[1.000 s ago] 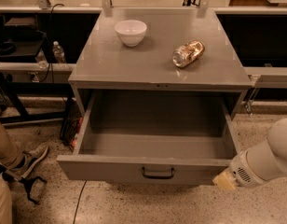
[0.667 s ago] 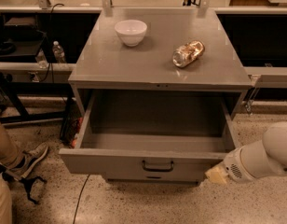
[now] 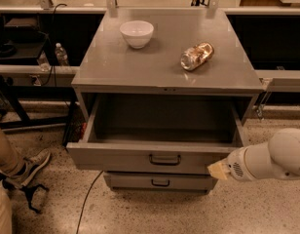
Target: Close top drawer
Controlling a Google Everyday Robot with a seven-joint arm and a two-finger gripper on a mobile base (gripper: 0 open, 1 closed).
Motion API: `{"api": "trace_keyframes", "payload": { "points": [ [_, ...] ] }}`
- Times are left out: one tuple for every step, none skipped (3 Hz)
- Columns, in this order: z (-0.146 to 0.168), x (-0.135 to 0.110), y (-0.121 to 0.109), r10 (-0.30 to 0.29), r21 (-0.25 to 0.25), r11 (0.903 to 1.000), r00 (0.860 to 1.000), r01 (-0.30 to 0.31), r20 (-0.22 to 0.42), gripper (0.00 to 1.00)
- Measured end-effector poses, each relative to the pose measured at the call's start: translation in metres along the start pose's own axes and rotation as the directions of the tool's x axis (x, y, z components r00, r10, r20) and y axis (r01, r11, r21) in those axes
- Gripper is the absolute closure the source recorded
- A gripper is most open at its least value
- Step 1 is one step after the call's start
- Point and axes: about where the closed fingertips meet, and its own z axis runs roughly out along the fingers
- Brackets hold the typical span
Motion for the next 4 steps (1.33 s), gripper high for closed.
{"api": "trace_keyframes", "payload": {
  "points": [
    [0.006,-0.011,-0.006,-0.005,0.015,0.9999,1.0,0.005,0.024,1.0],
    [0.014,-0.025,-0.009,-0.019,0.015,0.9997,0.999,0.019,0.047,1.0],
    [0.027,-0.045,-0.012,-0.047,0.007,0.9989,0.997,0.047,0.062,1.0],
    [0.047,-0.077,-0.016,-0.098,-0.006,0.9951,0.992,0.098,0.079,1.0]
  ]
}}
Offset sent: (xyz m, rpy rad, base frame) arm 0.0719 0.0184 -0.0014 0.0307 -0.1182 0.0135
